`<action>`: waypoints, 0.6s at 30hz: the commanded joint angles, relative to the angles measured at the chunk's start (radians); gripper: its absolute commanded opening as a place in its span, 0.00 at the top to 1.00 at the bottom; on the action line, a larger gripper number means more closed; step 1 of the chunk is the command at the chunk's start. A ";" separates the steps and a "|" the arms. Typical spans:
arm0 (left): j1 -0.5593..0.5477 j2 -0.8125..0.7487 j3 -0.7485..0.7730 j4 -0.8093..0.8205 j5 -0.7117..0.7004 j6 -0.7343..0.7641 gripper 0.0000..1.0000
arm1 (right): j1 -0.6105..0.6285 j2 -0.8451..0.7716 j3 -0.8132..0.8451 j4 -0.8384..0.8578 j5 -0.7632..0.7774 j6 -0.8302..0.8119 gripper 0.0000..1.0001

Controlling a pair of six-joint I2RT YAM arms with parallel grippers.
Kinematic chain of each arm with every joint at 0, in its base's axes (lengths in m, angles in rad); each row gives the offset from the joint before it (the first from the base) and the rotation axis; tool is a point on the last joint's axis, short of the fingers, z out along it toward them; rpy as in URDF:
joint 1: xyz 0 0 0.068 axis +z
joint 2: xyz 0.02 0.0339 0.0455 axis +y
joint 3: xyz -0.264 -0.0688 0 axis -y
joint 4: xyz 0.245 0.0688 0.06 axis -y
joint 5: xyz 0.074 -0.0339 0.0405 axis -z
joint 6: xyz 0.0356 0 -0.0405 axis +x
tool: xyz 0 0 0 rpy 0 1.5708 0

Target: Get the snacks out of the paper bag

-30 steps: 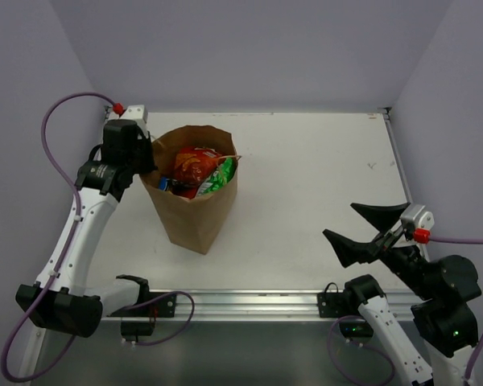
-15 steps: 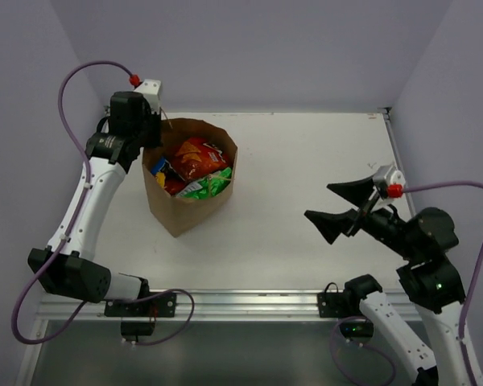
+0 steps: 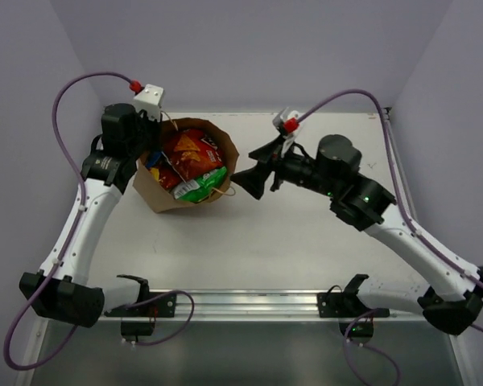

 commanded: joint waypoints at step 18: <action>-0.053 -0.268 -0.206 0.138 0.082 -0.065 1.00 | 0.391 0.518 0.131 0.505 0.614 0.122 0.43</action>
